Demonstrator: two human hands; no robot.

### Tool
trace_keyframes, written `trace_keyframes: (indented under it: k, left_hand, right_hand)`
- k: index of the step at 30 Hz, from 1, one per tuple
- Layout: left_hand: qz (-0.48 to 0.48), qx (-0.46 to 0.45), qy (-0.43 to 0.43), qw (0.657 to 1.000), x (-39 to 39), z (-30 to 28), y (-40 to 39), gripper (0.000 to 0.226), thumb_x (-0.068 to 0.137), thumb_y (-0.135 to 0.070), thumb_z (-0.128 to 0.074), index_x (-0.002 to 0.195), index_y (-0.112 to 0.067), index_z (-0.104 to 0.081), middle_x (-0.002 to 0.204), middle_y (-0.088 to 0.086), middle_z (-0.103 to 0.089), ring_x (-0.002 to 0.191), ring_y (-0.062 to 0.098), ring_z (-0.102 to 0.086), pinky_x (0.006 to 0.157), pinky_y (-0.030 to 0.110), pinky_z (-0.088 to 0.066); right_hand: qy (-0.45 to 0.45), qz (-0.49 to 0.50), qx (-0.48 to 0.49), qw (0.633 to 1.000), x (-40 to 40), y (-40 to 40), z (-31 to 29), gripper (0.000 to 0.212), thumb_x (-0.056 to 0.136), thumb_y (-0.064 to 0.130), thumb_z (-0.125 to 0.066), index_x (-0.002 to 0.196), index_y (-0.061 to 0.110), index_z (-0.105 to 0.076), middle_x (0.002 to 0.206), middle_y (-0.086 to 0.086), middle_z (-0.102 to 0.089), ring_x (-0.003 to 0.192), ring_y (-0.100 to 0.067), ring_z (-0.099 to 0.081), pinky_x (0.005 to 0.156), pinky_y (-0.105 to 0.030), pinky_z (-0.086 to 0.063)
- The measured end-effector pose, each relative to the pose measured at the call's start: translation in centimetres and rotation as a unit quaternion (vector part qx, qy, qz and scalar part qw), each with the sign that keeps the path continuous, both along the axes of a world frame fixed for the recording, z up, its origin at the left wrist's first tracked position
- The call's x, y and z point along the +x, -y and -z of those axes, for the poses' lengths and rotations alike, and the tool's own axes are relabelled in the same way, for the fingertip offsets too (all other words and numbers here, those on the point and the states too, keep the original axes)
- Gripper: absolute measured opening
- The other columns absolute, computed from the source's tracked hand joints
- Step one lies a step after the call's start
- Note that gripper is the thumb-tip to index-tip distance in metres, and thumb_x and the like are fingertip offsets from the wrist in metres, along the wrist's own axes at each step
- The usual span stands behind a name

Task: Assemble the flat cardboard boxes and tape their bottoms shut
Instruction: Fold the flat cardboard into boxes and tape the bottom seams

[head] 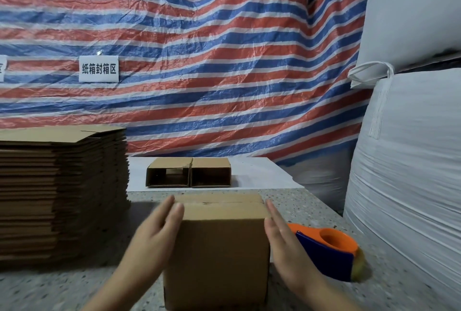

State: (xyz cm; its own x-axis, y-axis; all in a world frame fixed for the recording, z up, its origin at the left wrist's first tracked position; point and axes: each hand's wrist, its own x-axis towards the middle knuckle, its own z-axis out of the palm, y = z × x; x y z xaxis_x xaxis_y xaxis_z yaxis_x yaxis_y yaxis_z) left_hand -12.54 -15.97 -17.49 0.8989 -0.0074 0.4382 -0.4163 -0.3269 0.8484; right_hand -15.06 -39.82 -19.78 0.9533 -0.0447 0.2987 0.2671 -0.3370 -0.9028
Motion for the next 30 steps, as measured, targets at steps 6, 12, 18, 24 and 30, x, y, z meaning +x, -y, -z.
trace_keyframes:
  k: [6,12,18,24,30]
  left_hand:
    - [0.074,-0.092,-0.048,0.992,0.0,2.1,-0.2,0.058,0.083,-0.061,-0.043,0.139,-0.056,-0.033,0.144,-0.029,-0.033,0.136,-0.002,-0.027,0.117,0.03,-0.02]
    - [0.016,-0.14,-0.04,0.989,-1.3,3.7,0.7,0.047,0.082,-0.055,-0.044,0.129,-0.051,-0.046,0.133,-0.016,-0.055,0.127,0.009,-0.046,0.108,0.036,-0.036]
    - [-0.053,-0.125,-0.046,0.99,0.6,0.7,0.8,0.039,0.09,-0.057,-0.05,0.114,-0.034,-0.07,0.095,-0.019,-0.069,0.095,0.006,-0.062,0.076,0.031,-0.049]
    - [-0.053,-0.047,-0.244,0.967,6.7,-2.0,1.6,0.05,0.098,-0.053,-0.048,0.119,-0.01,-0.062,0.096,0.004,-0.063,0.092,0.022,-0.061,0.079,0.032,-0.047]
    - [-0.025,-0.051,-0.339,0.939,8.1,1.4,2.0,0.057,0.092,-0.047,-0.062,0.124,0.001,-0.058,0.1,0.012,-0.065,0.087,0.025,-0.065,0.061,0.029,-0.05]
  right_hand:
    - [0.016,0.033,0.021,0.999,0.5,-0.9,1.6,0.059,0.086,0.061,-0.032,0.14,0.041,-0.045,0.122,0.023,-0.061,0.103,0.02,-0.057,0.074,0.001,-0.045]
    - [0.055,0.082,0.008,0.995,0.1,-1.5,1.8,0.073,0.082,0.068,-0.03,0.138,0.028,-0.055,0.118,0.001,-0.071,0.112,-0.014,-0.065,0.094,-0.023,-0.053]
    - [0.04,0.157,-0.021,0.987,1.5,-1.6,-1.5,0.056,0.08,0.076,-0.03,0.063,0.027,-0.052,0.049,0.017,-0.054,0.048,0.003,-0.052,0.046,-0.012,-0.037]
    - [-0.17,0.191,-0.077,0.964,8.2,0.8,-4.1,0.075,0.092,0.071,-0.041,0.125,0.006,-0.061,0.12,-0.013,-0.067,0.1,-0.029,-0.066,0.079,-0.039,-0.057]
    - [-0.231,0.173,-0.09,0.953,9.8,1.6,-1.2,0.073,0.1,0.061,-0.036,0.146,0.006,-0.047,0.153,-0.016,-0.045,0.136,-0.031,-0.047,0.111,-0.039,-0.04]
